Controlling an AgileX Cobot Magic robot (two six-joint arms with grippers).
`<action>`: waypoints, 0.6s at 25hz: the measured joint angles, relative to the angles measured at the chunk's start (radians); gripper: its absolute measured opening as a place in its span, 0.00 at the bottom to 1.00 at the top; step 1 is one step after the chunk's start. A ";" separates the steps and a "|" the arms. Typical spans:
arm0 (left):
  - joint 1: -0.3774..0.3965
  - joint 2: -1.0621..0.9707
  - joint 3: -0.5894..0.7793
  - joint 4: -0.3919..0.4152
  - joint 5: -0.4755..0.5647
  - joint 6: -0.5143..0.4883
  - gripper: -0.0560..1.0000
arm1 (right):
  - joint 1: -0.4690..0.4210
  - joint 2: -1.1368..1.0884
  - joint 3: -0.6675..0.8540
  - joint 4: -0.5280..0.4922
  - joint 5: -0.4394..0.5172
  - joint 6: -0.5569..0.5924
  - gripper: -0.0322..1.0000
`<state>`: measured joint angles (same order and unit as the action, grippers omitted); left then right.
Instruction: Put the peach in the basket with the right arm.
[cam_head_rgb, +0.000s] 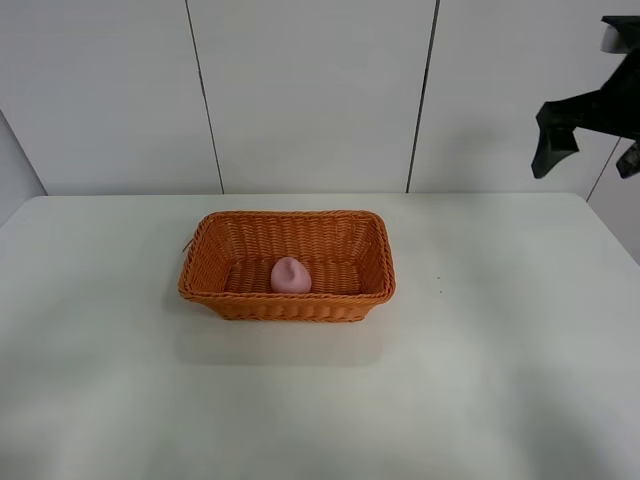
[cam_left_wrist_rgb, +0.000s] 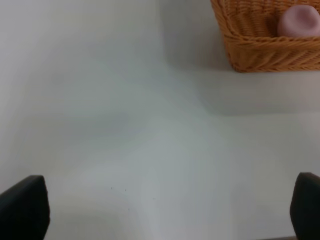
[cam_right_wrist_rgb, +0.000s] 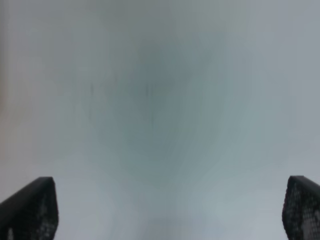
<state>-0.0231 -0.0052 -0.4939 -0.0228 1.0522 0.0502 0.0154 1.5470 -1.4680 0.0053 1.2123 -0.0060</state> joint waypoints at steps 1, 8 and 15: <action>0.000 0.000 0.000 0.000 0.000 0.000 0.99 | 0.000 -0.065 0.071 0.000 0.000 0.000 0.70; 0.000 0.000 0.000 0.000 0.000 0.000 0.99 | 0.000 -0.515 0.524 0.000 0.002 0.000 0.70; 0.000 0.000 0.000 0.000 0.000 0.000 0.99 | 0.000 -1.003 0.850 0.000 -0.084 -0.003 0.70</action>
<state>-0.0231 -0.0052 -0.4939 -0.0228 1.0522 0.0502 0.0154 0.5438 -0.6178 0.0053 1.1287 -0.0090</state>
